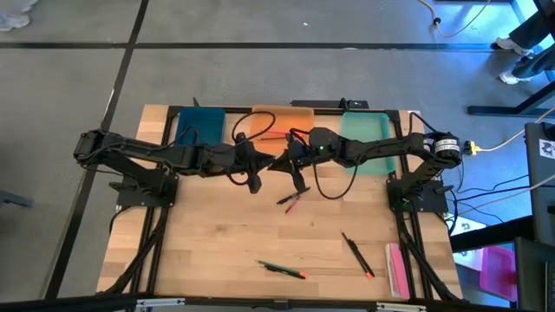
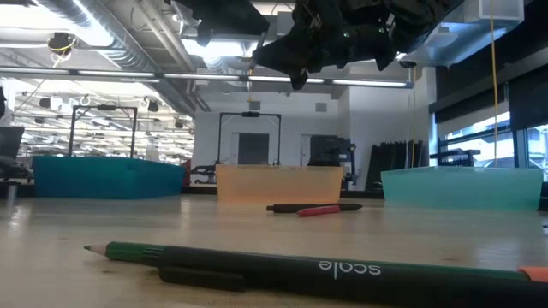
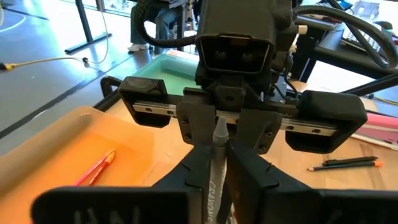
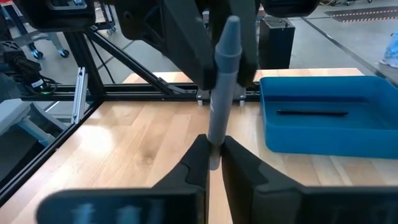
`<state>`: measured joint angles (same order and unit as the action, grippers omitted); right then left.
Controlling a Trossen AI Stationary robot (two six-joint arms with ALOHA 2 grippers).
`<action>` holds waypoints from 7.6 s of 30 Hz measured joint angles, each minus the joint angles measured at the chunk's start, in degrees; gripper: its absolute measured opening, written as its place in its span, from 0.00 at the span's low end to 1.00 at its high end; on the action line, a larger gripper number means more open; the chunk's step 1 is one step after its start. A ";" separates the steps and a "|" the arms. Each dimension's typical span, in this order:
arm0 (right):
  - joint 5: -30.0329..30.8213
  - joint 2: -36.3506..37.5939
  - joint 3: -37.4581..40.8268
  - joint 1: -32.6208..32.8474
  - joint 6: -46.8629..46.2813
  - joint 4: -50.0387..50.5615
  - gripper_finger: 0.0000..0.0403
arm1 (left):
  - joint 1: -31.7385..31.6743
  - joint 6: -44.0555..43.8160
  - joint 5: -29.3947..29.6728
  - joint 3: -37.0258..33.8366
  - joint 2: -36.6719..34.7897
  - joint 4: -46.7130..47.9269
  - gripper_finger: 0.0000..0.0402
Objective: Sort crayons/erasers/pens/pencils in bins
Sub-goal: Put the gray crayon into the blue bin, then put the black pen into the blue bin
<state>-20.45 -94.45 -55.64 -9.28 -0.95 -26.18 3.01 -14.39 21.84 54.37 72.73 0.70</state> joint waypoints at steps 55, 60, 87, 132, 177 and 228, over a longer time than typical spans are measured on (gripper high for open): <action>25.33 6.57 0.07 -33.12 -26.32 84.81 0.10 | -0.20 6.10 5.76 0.02 -1.64 3.57 0.24; 22.88 3.11 0.07 -34.43 -25.55 83.88 0.10 | -0.20 6.08 5.76 0.02 -1.64 3.58 0.24; 18.38 13.58 0.07 -31.95 -19.67 81.87 0.29 | 0.01 2.23 5.74 0.02 -1.60 7.05 0.24; 18.91 33.88 0.02 3.91 -10.84 64.16 0.28 | 1.68 4.34 -15.64 0.00 33.48 -4.89 0.24; 18.95 33.86 0.02 3.89 -10.56 64.86 0.28 | 2.97 0.99 -8.69 0.07 39.15 -8.76 0.04; 18.93 33.83 0.04 3.89 -10.54 65.03 0.28 | 1.01 -31.26 15.86 0.02 -3.69 41.39 0.03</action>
<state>-1.52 -60.62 -55.59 -5.39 -11.49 38.85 4.02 -45.65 37.70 54.39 69.04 42.09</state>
